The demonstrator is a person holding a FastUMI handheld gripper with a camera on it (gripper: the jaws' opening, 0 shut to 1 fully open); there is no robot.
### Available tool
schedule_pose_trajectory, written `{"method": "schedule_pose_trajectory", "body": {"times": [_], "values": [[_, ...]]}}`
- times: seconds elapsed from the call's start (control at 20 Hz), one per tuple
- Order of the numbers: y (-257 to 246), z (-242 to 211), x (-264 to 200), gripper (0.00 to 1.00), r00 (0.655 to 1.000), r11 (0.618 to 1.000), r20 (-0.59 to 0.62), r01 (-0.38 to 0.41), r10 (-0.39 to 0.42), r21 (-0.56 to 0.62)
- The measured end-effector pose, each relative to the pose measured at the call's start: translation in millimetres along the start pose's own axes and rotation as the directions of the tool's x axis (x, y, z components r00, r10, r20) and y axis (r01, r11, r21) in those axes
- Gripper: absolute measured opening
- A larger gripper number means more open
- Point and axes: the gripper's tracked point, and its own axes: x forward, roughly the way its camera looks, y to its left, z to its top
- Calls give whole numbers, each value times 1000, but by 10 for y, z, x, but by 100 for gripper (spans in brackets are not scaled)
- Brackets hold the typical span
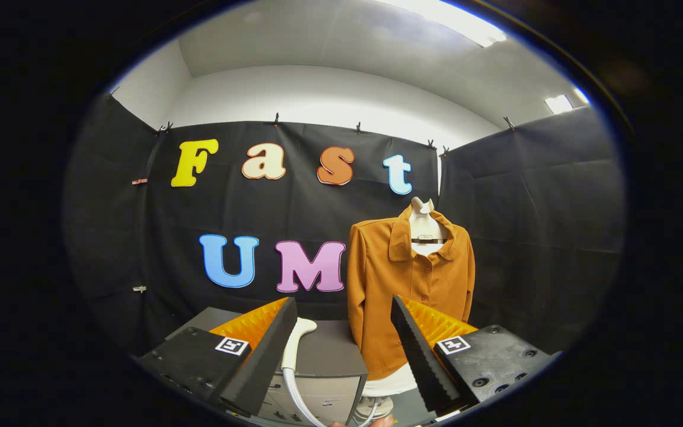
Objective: Iron the clothes twice with a garment steamer, once on the left side and once on the right side.
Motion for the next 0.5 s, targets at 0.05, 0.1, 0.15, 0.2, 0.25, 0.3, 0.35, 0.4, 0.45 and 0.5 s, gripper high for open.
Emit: {"method": "schedule_pose_trajectory", "body": {"times": [0.05,0.1,0.15,0.2,0.25,0.3,0.35,0.4,0.45,0.5], "values": [[12,-5,-3,99,1000,1000,0,-1,1,0],[20,-6,-8,99,1000,1000,0,-2,2,-2],[22,-16,-11,99,1000,1000,-1,-2,2,-2],[32,-16,-9,99,1000,1000,-1,-4,4,-1],[37,-32,-18,99,1000,1000,-2,-5,5,0],[33,-35,-21,99,1000,1000,-1,-4,4,-2],[17,-43,-29,99,1000,1000,-2,-1,1,-3],[4,-52,-27,99,1000,1000,-4,1,-1,-3],[14,-66,-25,99,1000,1000,-6,0,0,0],[24,-82,-25,99,1000,1000,-11,-2,2,2]]}}
